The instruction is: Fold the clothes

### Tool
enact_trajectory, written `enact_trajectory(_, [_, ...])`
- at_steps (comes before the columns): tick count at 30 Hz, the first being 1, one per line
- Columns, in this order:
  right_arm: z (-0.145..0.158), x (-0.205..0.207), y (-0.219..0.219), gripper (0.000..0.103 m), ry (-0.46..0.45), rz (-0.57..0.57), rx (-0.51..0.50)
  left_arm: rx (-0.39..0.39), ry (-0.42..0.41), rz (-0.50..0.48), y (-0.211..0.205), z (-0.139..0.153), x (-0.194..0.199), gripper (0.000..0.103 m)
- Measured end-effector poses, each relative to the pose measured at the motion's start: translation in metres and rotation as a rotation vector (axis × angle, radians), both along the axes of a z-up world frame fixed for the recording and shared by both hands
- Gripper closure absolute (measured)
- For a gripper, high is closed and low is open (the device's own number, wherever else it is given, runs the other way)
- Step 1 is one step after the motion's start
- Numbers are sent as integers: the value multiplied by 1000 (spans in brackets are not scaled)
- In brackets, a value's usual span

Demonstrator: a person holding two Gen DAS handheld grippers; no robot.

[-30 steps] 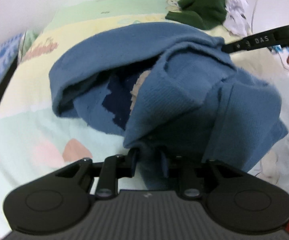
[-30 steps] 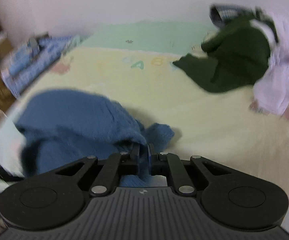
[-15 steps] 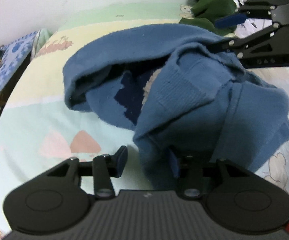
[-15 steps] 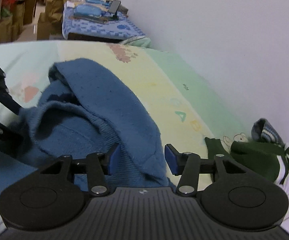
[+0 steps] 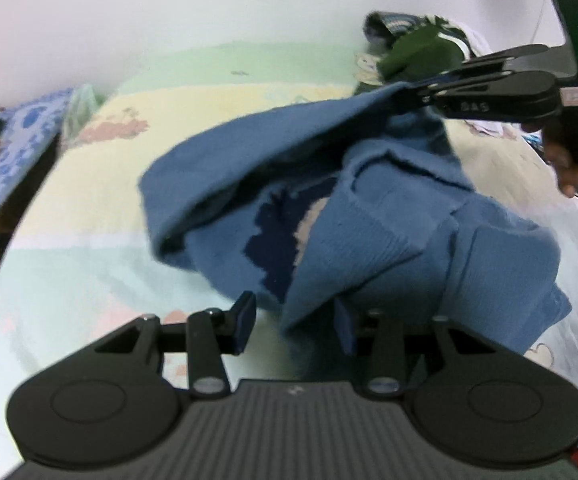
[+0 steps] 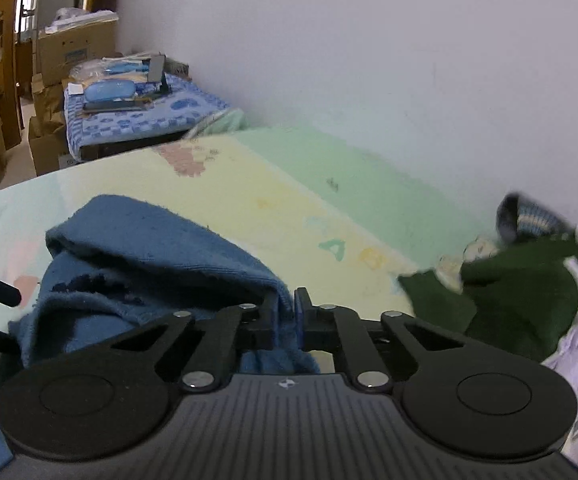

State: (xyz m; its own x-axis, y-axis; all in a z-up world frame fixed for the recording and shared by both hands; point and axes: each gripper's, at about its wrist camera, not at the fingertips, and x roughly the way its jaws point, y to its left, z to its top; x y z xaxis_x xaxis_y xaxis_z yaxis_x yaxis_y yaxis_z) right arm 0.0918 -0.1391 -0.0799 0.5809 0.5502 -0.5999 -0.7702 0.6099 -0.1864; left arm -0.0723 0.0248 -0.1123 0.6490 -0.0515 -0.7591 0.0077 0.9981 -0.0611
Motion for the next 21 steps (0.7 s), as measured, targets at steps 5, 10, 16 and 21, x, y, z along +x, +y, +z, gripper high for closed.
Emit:
enact_trajectory(5, [-13,-2,12,86,-13,2,-41,47,26,-32,-20,-15,15,66])
enact_trajectory(10, [-21,10,5,91,25,-46,-23,24,32,37,-23,-19,16,89])
enact_trajectory(16, [5,24,-30,91,217,-177,251,13,-55,155,-16,7,3,99])
enact_trajectory(21, [39,17,-56,91,327,-229,488,-19,-180,211,4,52,-4,99])
